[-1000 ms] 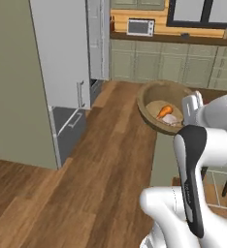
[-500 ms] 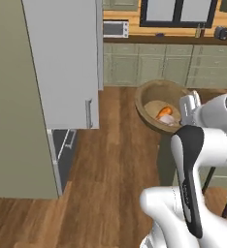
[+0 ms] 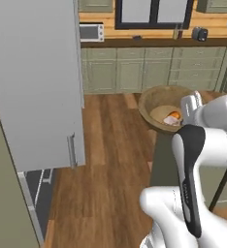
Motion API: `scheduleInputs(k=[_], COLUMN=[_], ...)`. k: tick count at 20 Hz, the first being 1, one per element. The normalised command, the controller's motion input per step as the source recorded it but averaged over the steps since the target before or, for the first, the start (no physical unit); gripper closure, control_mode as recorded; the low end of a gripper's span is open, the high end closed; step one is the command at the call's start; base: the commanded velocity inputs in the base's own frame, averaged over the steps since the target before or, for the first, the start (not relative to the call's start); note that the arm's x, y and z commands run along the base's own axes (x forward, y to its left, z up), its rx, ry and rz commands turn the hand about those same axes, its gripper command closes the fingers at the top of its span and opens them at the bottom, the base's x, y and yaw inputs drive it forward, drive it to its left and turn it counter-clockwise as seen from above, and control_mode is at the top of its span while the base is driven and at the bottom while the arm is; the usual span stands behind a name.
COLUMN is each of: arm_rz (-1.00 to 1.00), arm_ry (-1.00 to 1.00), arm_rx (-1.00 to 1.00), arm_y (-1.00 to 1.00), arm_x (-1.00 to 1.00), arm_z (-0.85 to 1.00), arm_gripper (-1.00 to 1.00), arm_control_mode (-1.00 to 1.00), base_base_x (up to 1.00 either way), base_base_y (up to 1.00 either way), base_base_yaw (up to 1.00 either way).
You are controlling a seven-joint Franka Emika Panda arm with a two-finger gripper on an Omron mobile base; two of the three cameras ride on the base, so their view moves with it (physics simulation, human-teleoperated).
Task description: Pick the chicken drumstick and garlic from their plates and place them in the bowl. Then put the bowl in the fridge.
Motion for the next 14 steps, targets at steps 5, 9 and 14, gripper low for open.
scheduleInputs(k=[5, 9, 14], arm_rz=[0.0, 0.0, 0.0], arm_ry=[0.0, 0.0, 0.0], arm_rx=[0.0, 0.0, 0.0], arm_y=[0.0, 0.0, 0.0], arm_x=[0.0, 0.0, 0.0], arm_z=[0.0, 0.0, 0.0], arm_gripper=[1.0, 1.0, 1.0], arm_control_mode=[1.0, 1.0, 1.0], base_base_x=[0.87, 0.69, 0.88], base_base_y=[0.29, 0.38, 0.26], base_base_yaw=[-0.19, -0.12, -0.02])
